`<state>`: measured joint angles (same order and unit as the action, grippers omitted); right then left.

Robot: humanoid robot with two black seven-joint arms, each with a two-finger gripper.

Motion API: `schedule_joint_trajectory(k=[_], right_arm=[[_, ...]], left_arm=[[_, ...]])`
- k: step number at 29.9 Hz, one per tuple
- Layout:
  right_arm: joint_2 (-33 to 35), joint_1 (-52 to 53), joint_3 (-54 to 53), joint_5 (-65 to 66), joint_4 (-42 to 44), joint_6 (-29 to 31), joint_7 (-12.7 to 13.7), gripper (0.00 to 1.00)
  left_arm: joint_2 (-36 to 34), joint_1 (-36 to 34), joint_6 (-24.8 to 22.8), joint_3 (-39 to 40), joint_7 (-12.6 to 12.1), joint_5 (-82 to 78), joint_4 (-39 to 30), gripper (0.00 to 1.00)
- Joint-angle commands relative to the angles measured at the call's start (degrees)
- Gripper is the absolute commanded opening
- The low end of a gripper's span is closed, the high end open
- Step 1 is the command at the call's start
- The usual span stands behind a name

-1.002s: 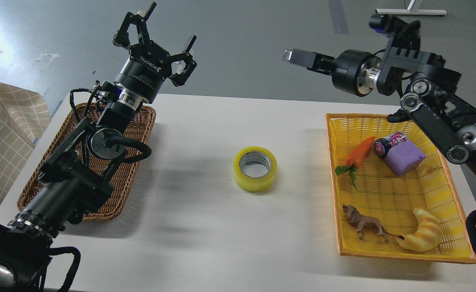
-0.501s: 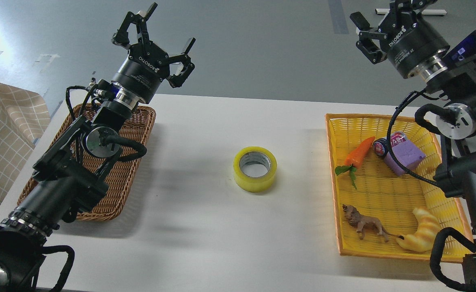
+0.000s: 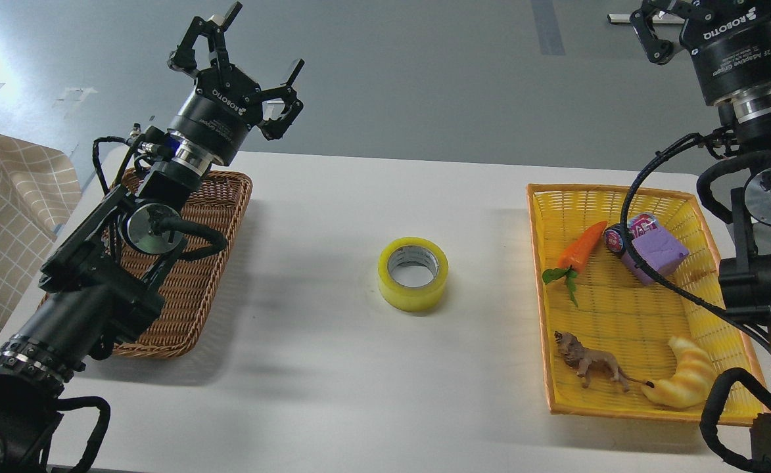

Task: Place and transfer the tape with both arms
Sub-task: 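Withdraw the right gripper up above the orange basket, then reach the left gripper over the table toward the yellow tape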

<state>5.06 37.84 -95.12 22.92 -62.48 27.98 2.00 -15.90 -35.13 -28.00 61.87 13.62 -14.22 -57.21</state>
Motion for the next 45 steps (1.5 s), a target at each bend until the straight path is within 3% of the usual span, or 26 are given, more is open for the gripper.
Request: schedule_joint_trajectory(k=[1,6,21,37,45], right_arm=[[-0.3,-1.8,0.1,-4.3,-0.1,0.0,0.4,1.0],[-3.0,-5.3,0.9,-4.8,-1.1,0.0,0.9,1.0],[-2.7,-8.9,2.7,-4.8,-4.9,0.0,1.3,1.0],[-2.7,-10.1,2.8,-4.8,-5.1,0.0,1.3,1.0],[-1.9,-12.2,2.8,-4.8,-5.5,0.0,1.3,1.0]], left_arm=[[0.0,-0.3,0.0,-0.1,-0.1,-0.1,0.0,0.98],[-1.3,-1.8,0.0,-0.1,-0.1,-1.7,0.0,0.98],[-2.4,-3.1,0.0,-1.9,0.7,-16.9,-0.3,0.98],[-6.1,-6.4,0.0,-2.4,0.6,-45.4,-8.3,0.98],[-10.9,-9.1,0.0,-12.2,0.5,-60.4,-11.6,0.98]])
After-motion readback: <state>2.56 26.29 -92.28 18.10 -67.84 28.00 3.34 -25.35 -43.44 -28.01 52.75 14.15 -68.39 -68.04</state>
